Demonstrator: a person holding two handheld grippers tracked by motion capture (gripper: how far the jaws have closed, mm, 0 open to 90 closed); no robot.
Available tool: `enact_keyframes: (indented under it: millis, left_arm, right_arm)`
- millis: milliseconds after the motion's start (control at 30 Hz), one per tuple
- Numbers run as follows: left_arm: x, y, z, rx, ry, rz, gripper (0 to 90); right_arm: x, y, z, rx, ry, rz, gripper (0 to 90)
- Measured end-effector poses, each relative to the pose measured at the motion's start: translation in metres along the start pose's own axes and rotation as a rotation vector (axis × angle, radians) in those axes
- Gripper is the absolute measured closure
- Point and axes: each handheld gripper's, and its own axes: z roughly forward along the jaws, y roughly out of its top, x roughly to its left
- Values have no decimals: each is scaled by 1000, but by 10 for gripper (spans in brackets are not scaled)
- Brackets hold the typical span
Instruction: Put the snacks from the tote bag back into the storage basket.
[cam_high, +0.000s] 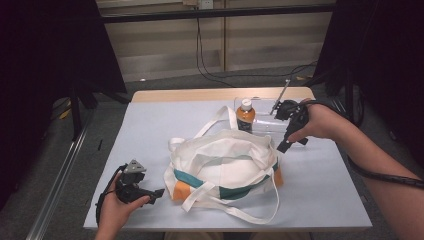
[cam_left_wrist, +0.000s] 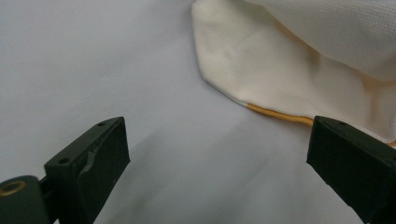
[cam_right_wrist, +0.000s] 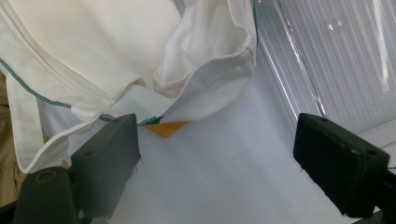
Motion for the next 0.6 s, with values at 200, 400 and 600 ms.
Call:
enact_keyframes:
  millis: [200, 400, 600]
  left_arm:
    - [-1, -1, 2, -22, 22, -5, 53]
    - [-2, -1, 2, -29, 23, -4, 53]
    - [-3, -1, 2, -32, 20, -4, 53]
  right_arm:
    - [-2, -9, 1, 1, -5, 11, 144]
    - [-1, -17, 1, -12, 0, 15, 145]
    - [0, -25, 4, -9, -2, 19, 144]
